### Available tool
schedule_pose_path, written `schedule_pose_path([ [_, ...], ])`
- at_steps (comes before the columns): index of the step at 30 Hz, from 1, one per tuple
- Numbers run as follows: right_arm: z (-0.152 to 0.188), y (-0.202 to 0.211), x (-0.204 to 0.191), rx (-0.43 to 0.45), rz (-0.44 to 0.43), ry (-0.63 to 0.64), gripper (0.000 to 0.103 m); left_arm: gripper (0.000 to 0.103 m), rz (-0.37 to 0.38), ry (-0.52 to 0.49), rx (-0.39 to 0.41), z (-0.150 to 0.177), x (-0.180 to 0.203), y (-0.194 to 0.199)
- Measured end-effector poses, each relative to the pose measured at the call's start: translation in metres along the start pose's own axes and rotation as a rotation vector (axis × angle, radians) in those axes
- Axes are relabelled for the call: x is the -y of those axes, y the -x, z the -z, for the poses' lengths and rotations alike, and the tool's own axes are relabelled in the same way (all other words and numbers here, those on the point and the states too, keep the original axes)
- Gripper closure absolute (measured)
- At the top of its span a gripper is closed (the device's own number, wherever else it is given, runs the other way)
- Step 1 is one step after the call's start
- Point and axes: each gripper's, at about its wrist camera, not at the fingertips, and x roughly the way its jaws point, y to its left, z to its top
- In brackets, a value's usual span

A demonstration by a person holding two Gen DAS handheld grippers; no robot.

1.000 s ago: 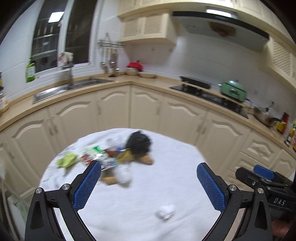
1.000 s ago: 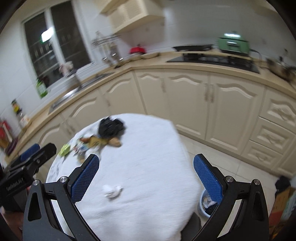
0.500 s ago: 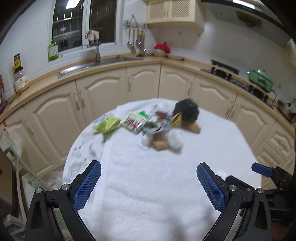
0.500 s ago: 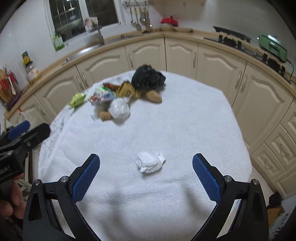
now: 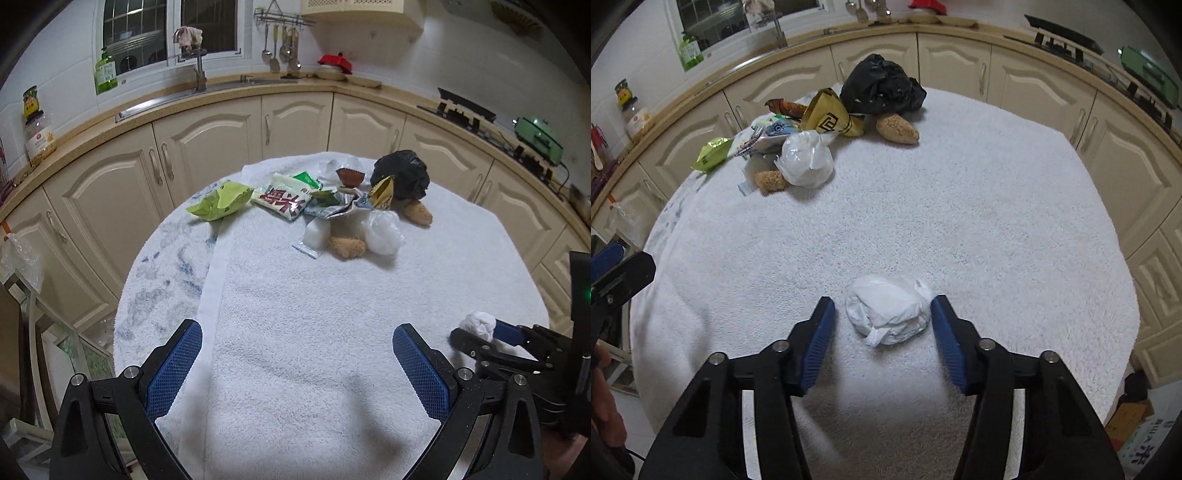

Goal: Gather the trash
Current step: 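Grasp the white tissue ball with the right tool while the left tool grasps the green wrapper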

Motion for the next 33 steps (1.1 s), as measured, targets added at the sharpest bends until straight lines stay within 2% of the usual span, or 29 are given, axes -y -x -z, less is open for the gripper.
schedule_pose_path([
  [1,-0.001,0.001,0.000,0.003,-0.001,0.001,0.064,0.001,0.000,0.001,-0.003,0.000,0.000,-0.004],
  [4,-0.006,-0.001,-0.002,0.002,-0.025,0.002,0.065,0.001,0.003,0.003,-0.015,-0.005,-0.002,-0.018],
  [11,-0.036,-0.002,-0.022,0.029,-0.093,0.031,0.065,0.001,-0.015,0.031,-0.015,-0.031,-0.016,-0.049],
  [16,-0.067,-0.007,-0.033,0.055,-0.111,0.056,0.065,0.001,-0.059,0.039,0.003,-0.054,-0.034,-0.076],
  [22,-0.096,-0.022,-0.034,0.060,-0.125,0.059,0.065,0.001,-0.121,0.025,-0.001,-0.089,-0.056,-0.123],
  [33,-0.126,-0.040,-0.034,0.059,-0.135,0.064,0.065,0.001,-0.144,-0.022,-0.042,-0.139,-0.068,-0.215],
])
